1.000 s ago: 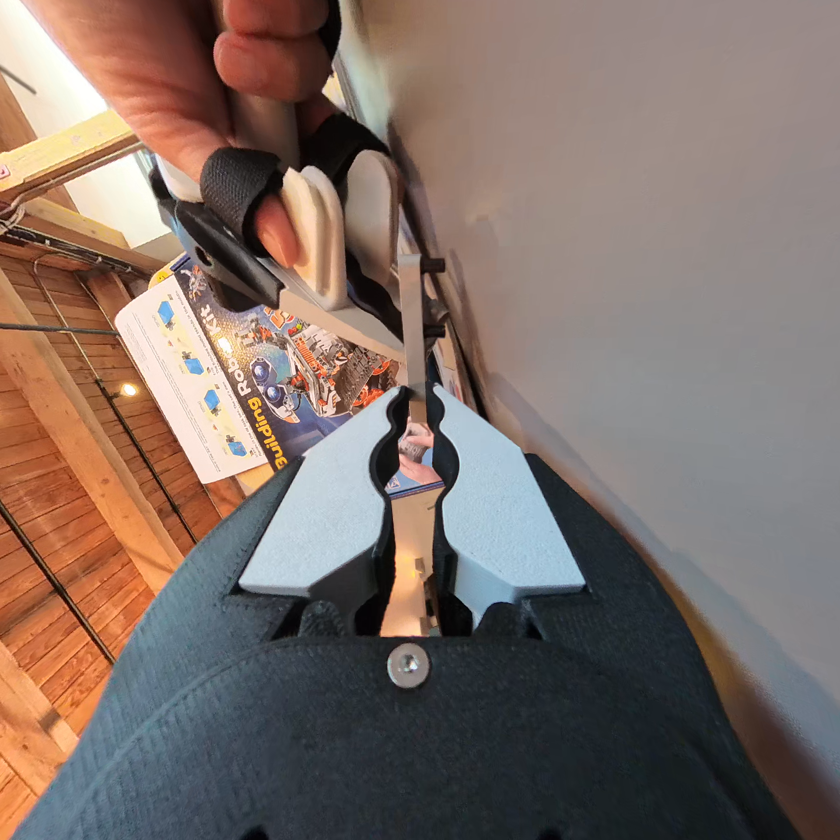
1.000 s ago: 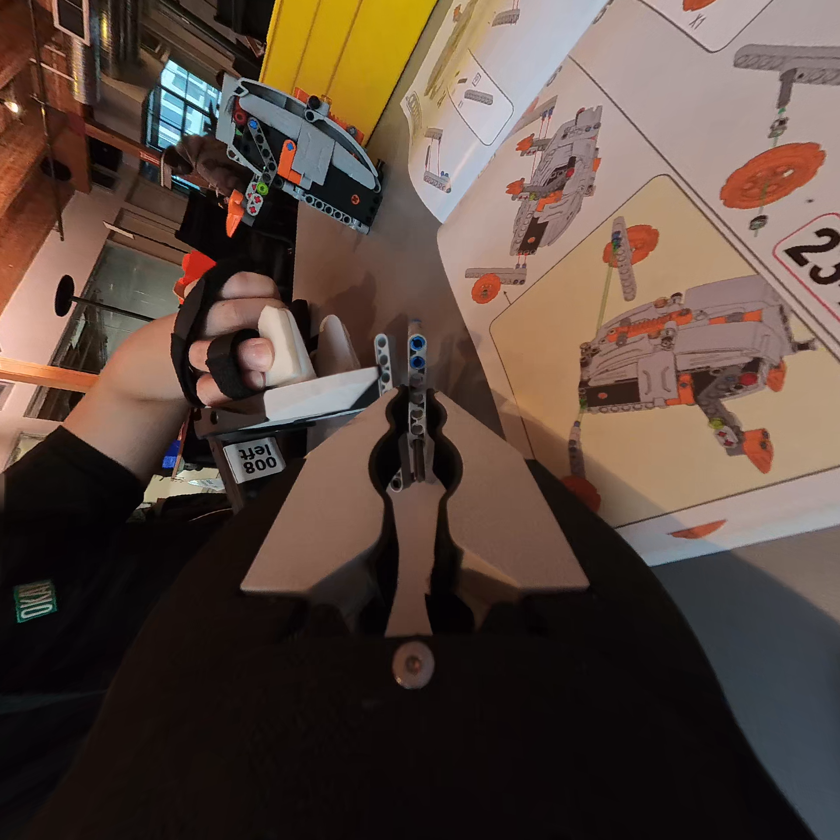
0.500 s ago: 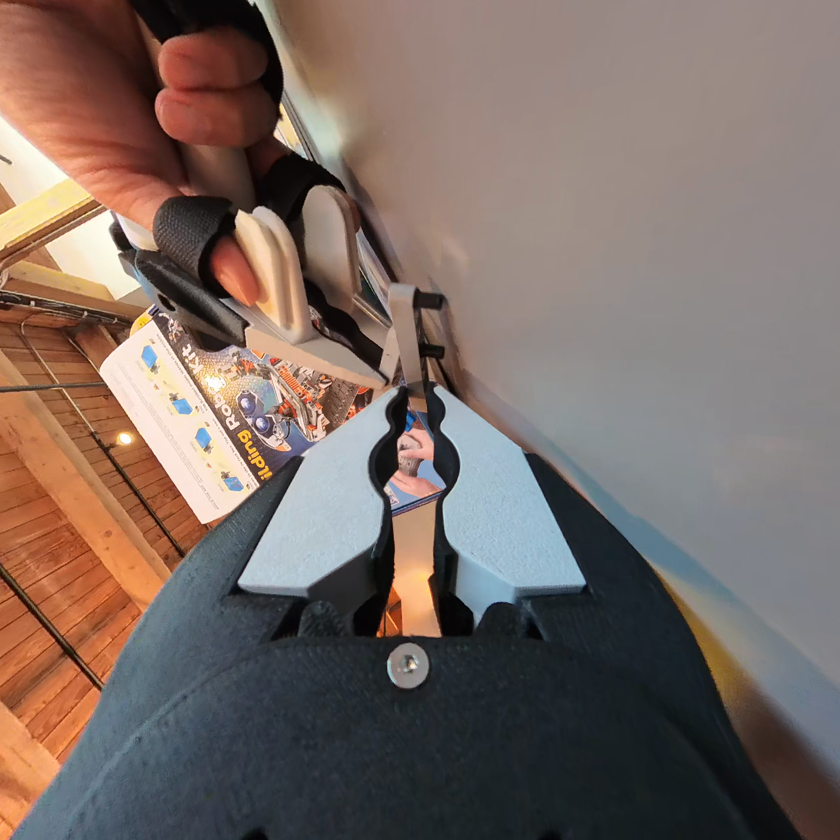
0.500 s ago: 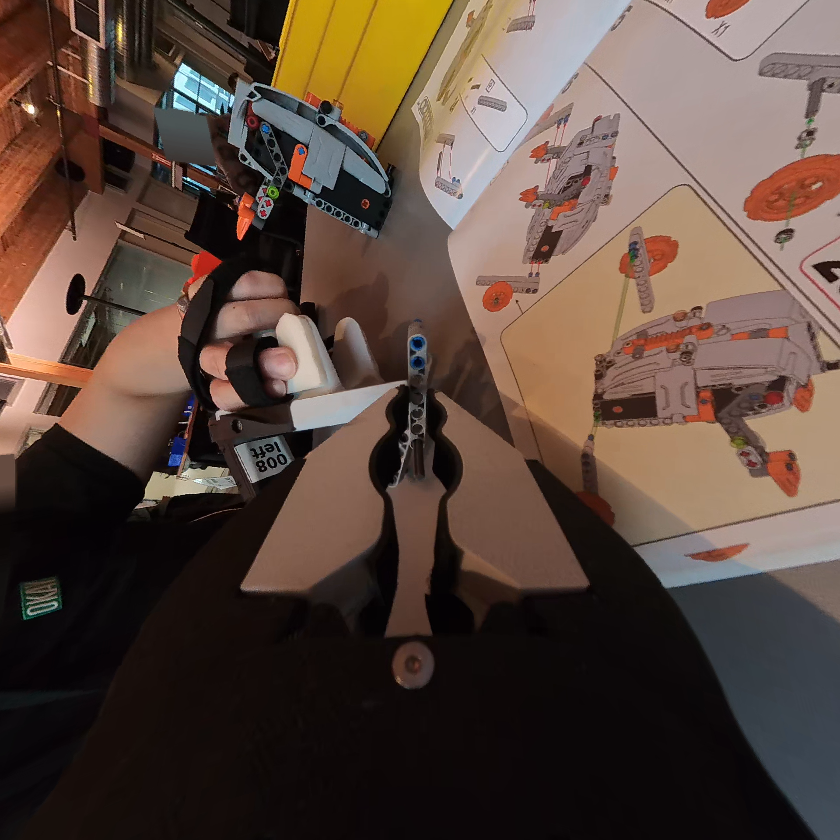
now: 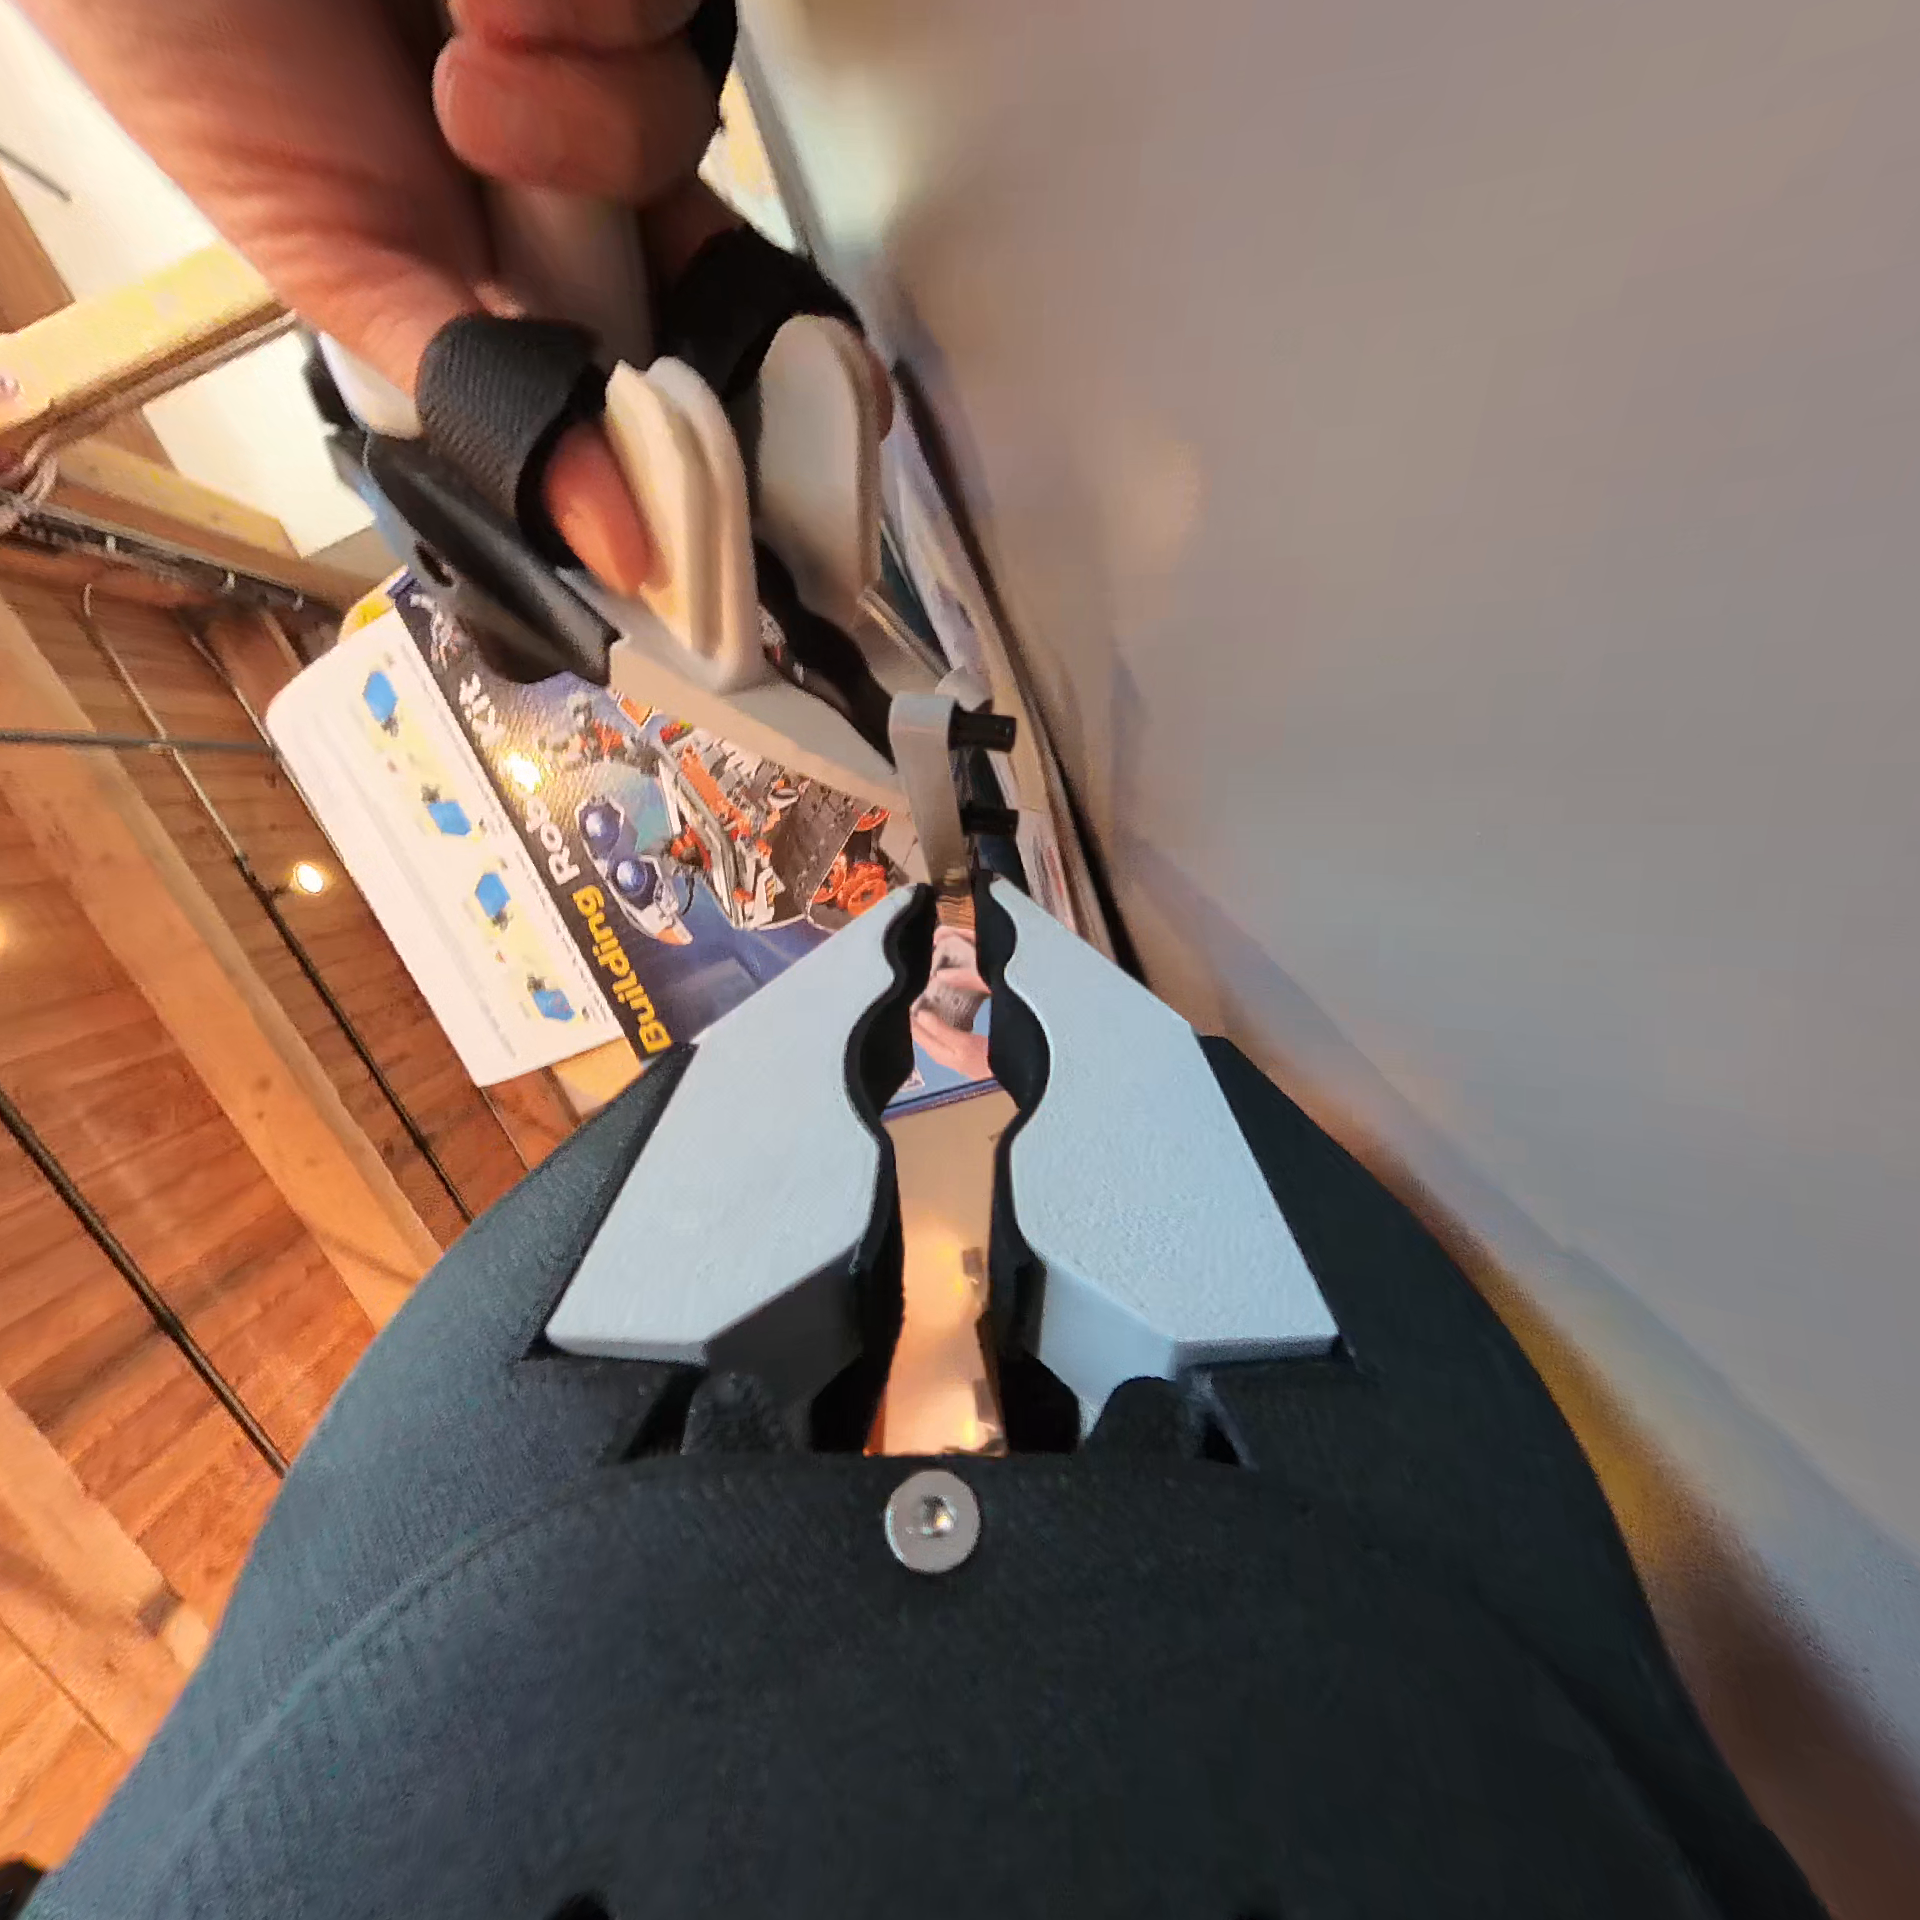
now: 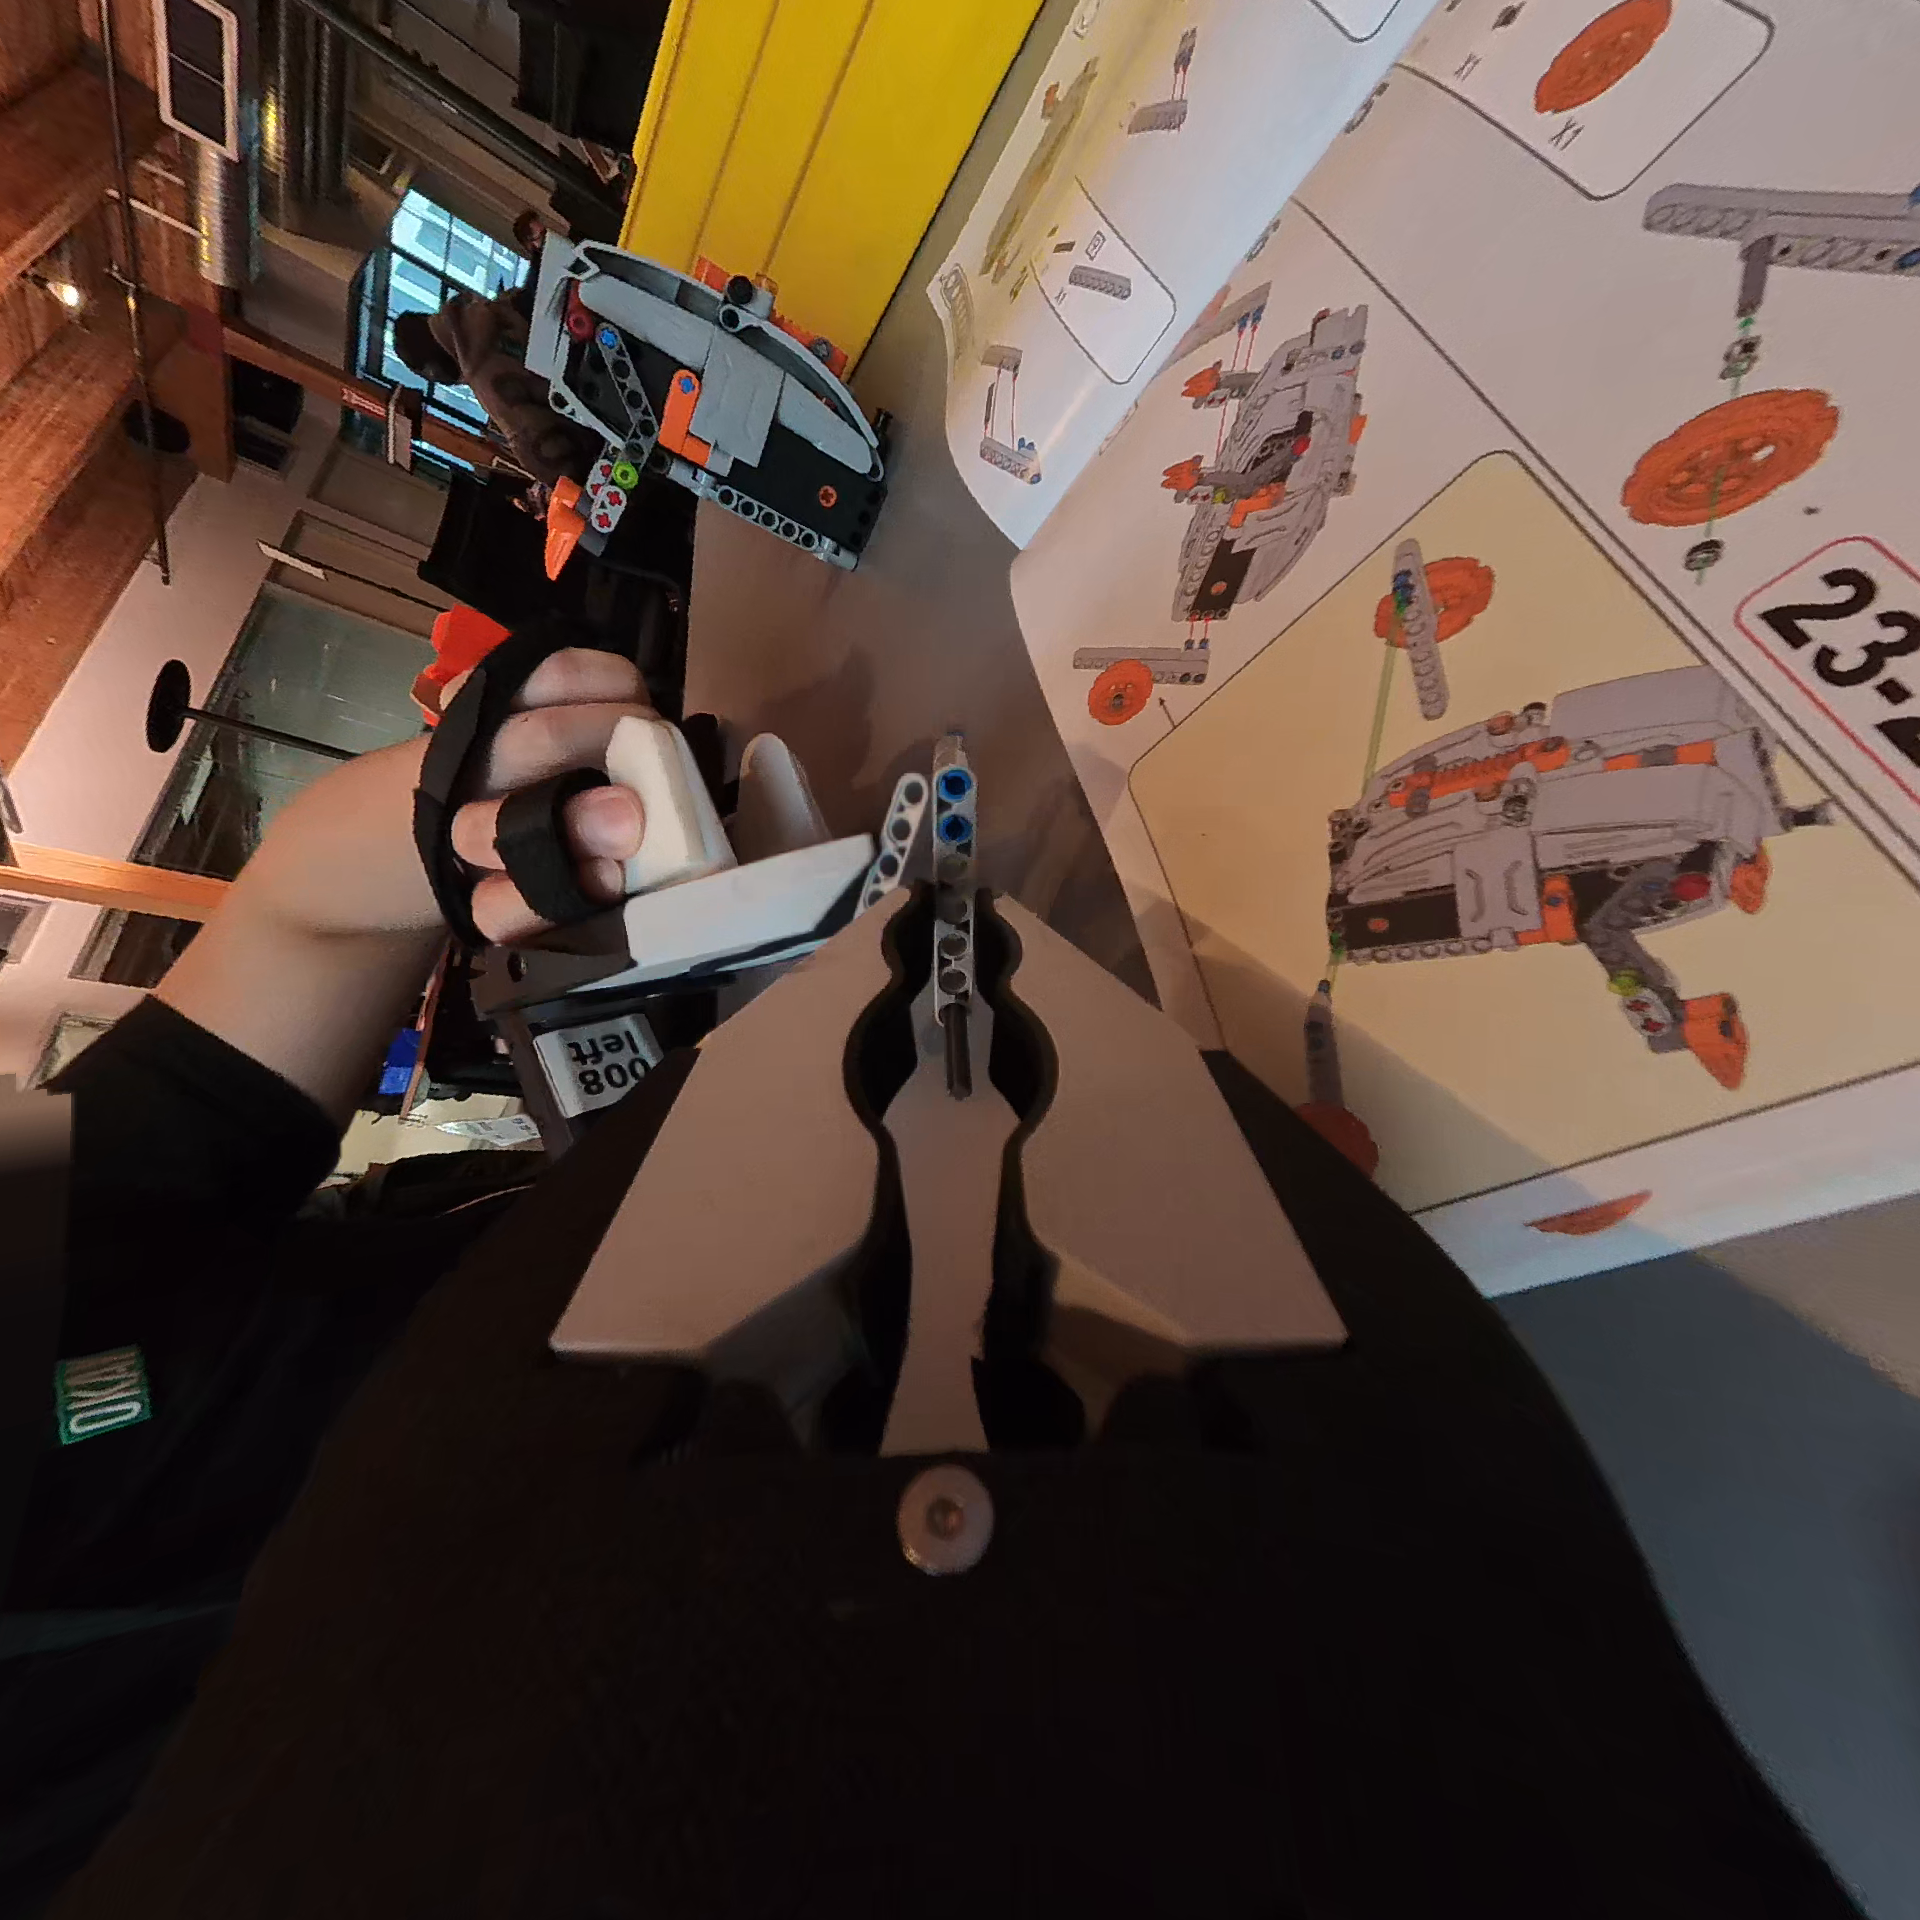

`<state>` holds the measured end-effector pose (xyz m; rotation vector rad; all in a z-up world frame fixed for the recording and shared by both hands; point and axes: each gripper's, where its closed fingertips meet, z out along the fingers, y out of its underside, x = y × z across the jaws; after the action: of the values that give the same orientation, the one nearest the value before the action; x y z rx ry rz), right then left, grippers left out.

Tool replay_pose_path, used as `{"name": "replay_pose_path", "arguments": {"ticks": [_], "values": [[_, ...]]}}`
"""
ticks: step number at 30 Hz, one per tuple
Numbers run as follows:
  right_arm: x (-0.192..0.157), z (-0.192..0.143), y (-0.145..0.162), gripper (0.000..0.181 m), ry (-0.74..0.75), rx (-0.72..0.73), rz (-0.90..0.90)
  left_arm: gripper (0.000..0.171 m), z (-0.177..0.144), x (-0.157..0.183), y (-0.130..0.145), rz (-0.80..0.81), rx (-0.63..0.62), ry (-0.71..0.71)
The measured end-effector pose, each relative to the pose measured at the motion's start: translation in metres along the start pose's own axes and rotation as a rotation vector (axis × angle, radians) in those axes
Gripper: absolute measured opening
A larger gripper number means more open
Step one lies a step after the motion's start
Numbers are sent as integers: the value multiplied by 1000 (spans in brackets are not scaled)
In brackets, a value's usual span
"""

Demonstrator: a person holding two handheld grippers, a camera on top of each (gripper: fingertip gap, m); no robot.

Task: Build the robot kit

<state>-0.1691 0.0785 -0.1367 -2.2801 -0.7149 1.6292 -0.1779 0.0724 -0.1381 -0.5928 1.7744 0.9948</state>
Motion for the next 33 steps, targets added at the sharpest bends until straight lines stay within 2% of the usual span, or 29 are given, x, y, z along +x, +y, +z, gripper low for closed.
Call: {"name": "replay_pose_path", "arguments": {"ticks": [8, 15, 33], "values": [[2, 6, 2, 5, -5, 2, 130, 6, 7, -1, 8, -25, -64, -44], [1, 10, 1, 5, 13, -9, 124, 6, 10, -1, 10, -69, -89, -48], [4, 9, 1, 5, 13, -2, 132, 15, 16, 9, 10, 0, -80, 71]]}}
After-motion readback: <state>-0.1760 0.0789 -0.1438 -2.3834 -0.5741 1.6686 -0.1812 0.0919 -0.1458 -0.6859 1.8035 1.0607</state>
